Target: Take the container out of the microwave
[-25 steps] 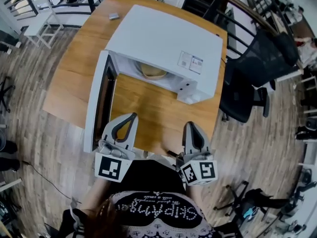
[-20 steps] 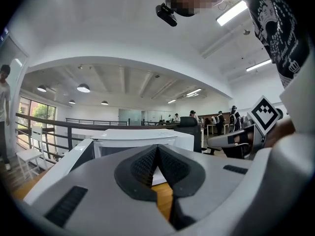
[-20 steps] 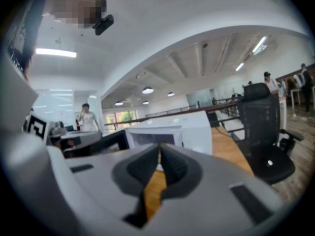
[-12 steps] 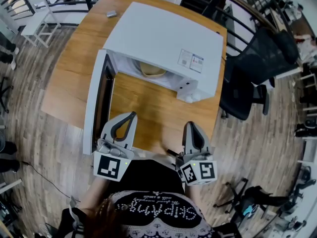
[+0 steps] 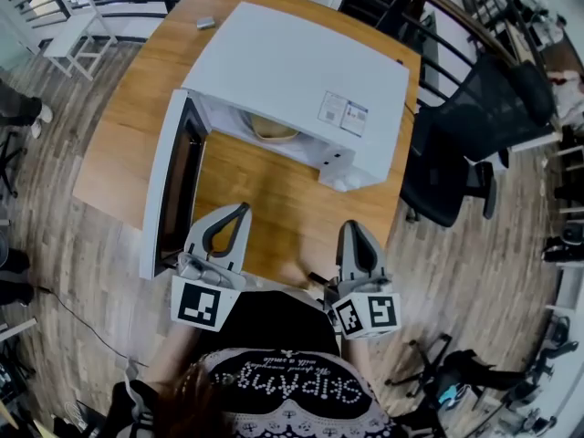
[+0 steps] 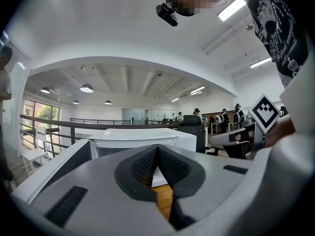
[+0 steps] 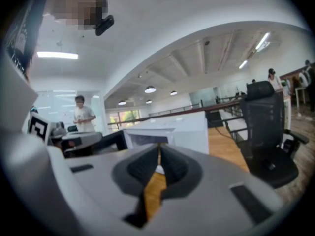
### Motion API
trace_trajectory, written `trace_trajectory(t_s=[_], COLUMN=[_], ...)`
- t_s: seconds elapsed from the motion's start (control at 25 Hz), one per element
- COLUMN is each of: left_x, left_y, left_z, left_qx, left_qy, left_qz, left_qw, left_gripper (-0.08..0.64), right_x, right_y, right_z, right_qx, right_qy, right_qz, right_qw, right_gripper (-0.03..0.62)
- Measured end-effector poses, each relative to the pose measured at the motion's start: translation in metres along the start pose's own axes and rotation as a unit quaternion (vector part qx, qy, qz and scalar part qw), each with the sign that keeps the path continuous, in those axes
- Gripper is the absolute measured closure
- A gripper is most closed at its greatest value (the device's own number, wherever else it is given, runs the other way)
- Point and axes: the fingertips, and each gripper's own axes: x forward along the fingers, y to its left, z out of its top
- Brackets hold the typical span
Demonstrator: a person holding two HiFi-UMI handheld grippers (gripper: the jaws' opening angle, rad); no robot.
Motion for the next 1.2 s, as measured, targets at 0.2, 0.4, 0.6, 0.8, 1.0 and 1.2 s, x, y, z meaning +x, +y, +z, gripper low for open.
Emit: trace_trajectory(t_s=[0.2, 0.4, 0.6, 0.8, 1.0, 1.2], left_x=[0.006, 0.009, 0.011, 0.013, 0.013, 0.011], left_y=[0.001, 0.006, 0.013, 0.017, 0.015, 0.013], left_z=[0.001, 0.003, 0.001, 0.002, 0.003, 0.004], left_qx=[-0.005, -0.006, -0.006, -0.003, -0.001, 0.005], left_qy=[-0.002, -0.005, 0.002, -0.001, -0.001, -0.002], left_qz=[0.009, 0.015, 0.023, 0.026, 0.022, 0.021], left_qw=[0.9999, 0.9999, 0.9997, 0.9997, 0.9998, 0.9998], left_gripper=[0.529, 0.529, 0.529, 0.529, 0.529, 0.529], right_x=[0.003, 0.007, 0.01, 0.005, 0.002, 0.0], right_y=[-0.007, -0.007, -0.006, -0.011, -0.014, -0.013], right_z=[0.002, 0.002, 0.005, 0.005, 0.005, 0.005], right_qx=[0.0, 0.0, -0.001, 0.0, 0.001, 0.0], right_qy=[-0.001, 0.0, -0.002, -0.003, -0.006, -0.009], right_qz=[0.003, 0.006, 0.007, -0.002, -0.009, -0.008], right_qw=[1.0, 1.0, 1.0, 1.0, 1.0, 1.0], right_gripper=[0.557, 0.555, 0.555, 0.557, 0.555, 0.555])
